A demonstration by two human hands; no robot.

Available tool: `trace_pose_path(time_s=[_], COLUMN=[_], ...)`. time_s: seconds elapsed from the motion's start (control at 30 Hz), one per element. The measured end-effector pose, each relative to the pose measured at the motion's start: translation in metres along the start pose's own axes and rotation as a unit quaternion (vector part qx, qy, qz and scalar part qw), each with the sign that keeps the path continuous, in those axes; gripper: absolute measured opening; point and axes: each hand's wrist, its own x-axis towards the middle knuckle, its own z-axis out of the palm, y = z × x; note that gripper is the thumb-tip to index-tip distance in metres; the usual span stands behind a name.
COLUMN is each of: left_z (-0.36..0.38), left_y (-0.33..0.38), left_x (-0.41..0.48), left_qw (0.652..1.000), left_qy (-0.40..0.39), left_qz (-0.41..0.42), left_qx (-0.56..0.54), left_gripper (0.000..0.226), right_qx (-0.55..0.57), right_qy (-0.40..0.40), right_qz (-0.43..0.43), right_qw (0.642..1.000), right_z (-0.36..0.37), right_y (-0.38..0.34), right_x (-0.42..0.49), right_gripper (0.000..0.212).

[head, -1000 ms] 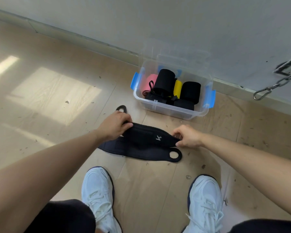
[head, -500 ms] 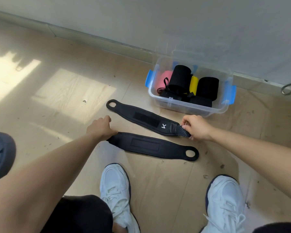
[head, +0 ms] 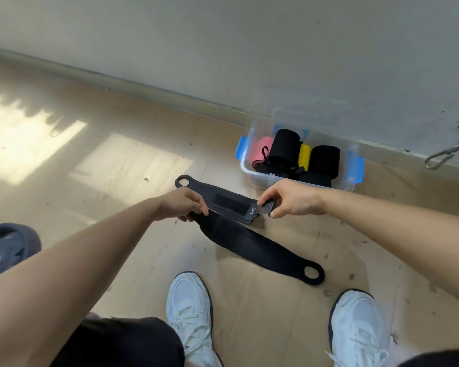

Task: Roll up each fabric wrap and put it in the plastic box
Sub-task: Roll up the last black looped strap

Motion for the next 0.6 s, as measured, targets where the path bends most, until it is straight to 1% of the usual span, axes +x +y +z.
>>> trace_pose_path(time_s=[0.03, 0.07, 0.1, 0.13, 0.2, 0.23, 0.27, 0.3, 0.37, 0.4, 0.5, 0.6], left_z=[-0.005, -0.010, -0.015, -0.021, -0.031, -0.035, -0.039, -0.042, -0.046, -0.048, -0.055, -0.058], left_y=[0.014, 0.026, 0.039, 0.052, 0.075, 0.085, 0.093, 0.100, 0.112, 0.117, 0.134, 0.153], left_x=[-0.007, -0.013, -0.020, -0.028, -0.048, -0.058, -0.067, -0.076, -0.093, -0.101, -0.125, -0.148], left_qw=[1.000, 1.000, 1.000, 0.999, 0.995, 0.992, 0.990, 0.989, 0.986, 0.983, 0.969, 0.954], left_qy=[-0.009, -0.007, -0.008, -0.018, -0.068, -0.090, -0.096, -0.084, -0.014, 0.020, 0.081, 0.111], left_qz=[0.006, 0.015, 0.023, 0.034, 0.056, 0.071, 0.093, 0.117, 0.164, 0.184, 0.228, 0.265], left_qx=[0.001, -0.001, -0.012, -0.028, -0.051, -0.047, -0.038, -0.026, -0.011, -0.013, -0.050, -0.084], left_gripper=[0.017, 0.015, 0.014, 0.017, 0.034, 0.038, 0.034, 0.027, 0.016, 0.014, 0.014, 0.016], right_qx=[-0.016, -0.029, -0.037, -0.040, -0.026, -0.015, -0.009, -0.010, -0.012, -0.010, -0.008, 0.045], right_qy=[-0.006, -0.002, 0.015, 0.046, 0.118, 0.141, 0.155, 0.167, 0.188, 0.202, 0.252, 0.247], right_qz=[-0.007, -0.018, -0.031, -0.049, -0.081, -0.089, -0.097, -0.102, -0.108, -0.113, -0.141, -0.167], right_qw=[1.000, 0.999, 0.999, 0.997, 0.989, 0.986, 0.983, 0.981, 0.976, 0.973, 0.957, 0.953], right_z=[-0.007, -0.014, -0.020, -0.027, -0.040, -0.046, -0.052, -0.059, -0.070, -0.075, -0.086, -0.089], right_y=[-0.009, -0.018, -0.028, -0.037, -0.055, -0.063, -0.071, -0.079, -0.092, -0.097, -0.113, -0.125], right_x=[-0.004, -0.010, -0.015, -0.021, -0.036, -0.045, -0.055, -0.066, -0.087, -0.097, -0.125, -0.152], right_gripper=[0.042, 0.044, 0.041, 0.036, 0.021, 0.014, 0.011, 0.013, 0.015, 0.012, 0.006, 0.004])
